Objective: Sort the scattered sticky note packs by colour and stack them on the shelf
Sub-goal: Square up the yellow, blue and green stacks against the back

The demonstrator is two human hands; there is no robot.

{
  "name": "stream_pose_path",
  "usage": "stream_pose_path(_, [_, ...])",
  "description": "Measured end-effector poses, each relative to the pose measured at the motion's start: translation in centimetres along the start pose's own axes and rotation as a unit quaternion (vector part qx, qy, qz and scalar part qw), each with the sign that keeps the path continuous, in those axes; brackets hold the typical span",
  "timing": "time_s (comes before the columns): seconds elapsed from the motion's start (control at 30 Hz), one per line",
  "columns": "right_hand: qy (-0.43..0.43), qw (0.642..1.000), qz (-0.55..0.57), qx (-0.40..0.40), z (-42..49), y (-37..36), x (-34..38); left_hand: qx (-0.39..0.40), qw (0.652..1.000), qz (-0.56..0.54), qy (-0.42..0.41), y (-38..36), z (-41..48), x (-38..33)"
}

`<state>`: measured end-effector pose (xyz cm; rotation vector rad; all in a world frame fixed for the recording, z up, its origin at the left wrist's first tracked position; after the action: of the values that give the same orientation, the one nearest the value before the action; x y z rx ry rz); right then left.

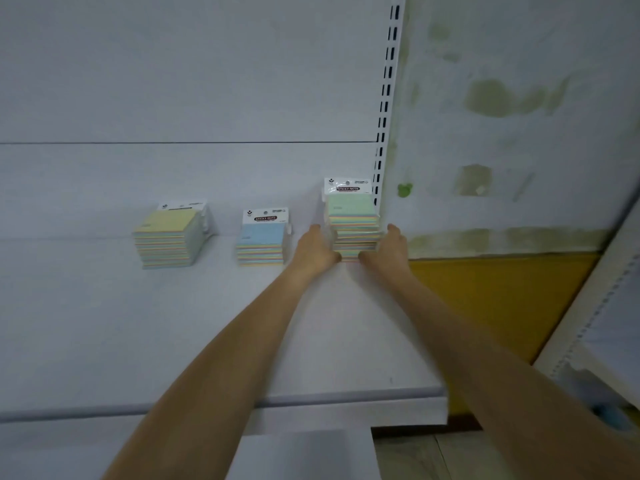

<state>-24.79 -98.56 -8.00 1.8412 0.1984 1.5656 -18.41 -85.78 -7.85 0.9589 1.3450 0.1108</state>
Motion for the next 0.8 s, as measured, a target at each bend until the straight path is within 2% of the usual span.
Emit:
stream_pose_path(0.23, [0.03,0.999,-0.022,0.0,1.7,-0.6,-1.5,-0.062,0.995,-0.05,-0.062,-1.3,0.9,0.6])
stream_pose_path(0.37, [0.051,0.998,-0.033,0.003,1.9,0.0,-1.5,-0.07,0.995,-0.016,-0.071,-1.2,1.6,0.8])
stream_pose_path(0.5, [0.07,0.998,0.002,0.0,1.7,0.4,-1.8,-0.062,0.995,0.024,-0.076,-1.2,1.8,0.6])
stream_pose_path(0.67, [0.087,0.994,0.062,-0.007,0.9,0.7,-1.5,-0.047,0.994,0.042,-0.084,-1.7,1.5,0.5])
stream_pose_path(0.8, [0.101,0.994,0.047,-0.015,0.4,0.8,-1.1,-0.062,0.994,0.033,-0.088,-1.5,1.1,0.3])
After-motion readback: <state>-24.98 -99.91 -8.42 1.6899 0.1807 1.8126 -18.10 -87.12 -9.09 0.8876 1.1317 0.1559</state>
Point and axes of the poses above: each hand's wrist, its own z-axis towards the middle knuckle, its own y-axis out of the back of the hand, x = y × z, the point moved 7 cm from there along z, towards the middle knuckle, and after that the axes turned 14 degrees about x, right-handed, at the moved point
